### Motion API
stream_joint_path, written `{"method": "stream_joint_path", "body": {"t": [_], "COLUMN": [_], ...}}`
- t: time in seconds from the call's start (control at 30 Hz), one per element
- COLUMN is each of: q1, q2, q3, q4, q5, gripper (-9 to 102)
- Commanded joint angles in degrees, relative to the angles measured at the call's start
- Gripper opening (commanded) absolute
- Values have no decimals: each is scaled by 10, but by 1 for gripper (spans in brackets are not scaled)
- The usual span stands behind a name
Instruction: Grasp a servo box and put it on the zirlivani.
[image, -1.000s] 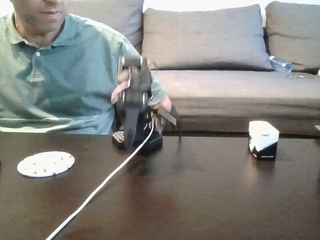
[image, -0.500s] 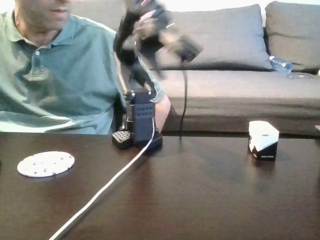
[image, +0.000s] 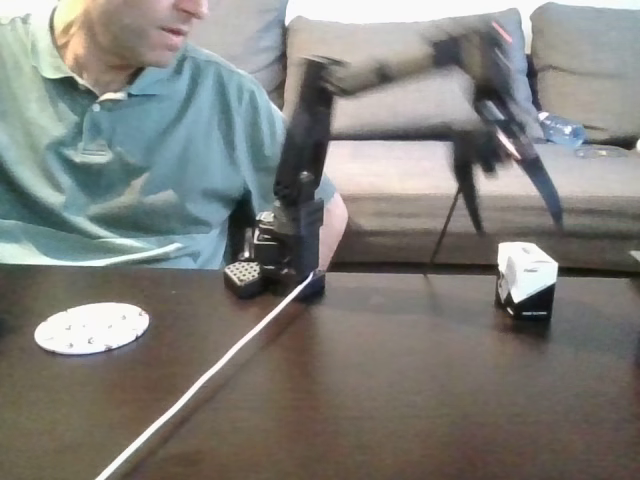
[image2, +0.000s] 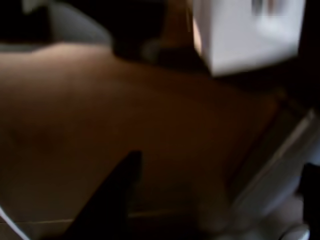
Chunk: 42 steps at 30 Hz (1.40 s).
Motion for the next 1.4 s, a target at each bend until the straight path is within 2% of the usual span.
{"method": "stream_joint_path", "body": {"t": [0.0,0.7,1.37], "q1": [-38,-133,-108], "q2": [-23,-54,-127], "q3": [-64,-33,-36], "q4": [42,42,38], "q5": [-4,-17,-34], "gripper": [39,41,41]}}
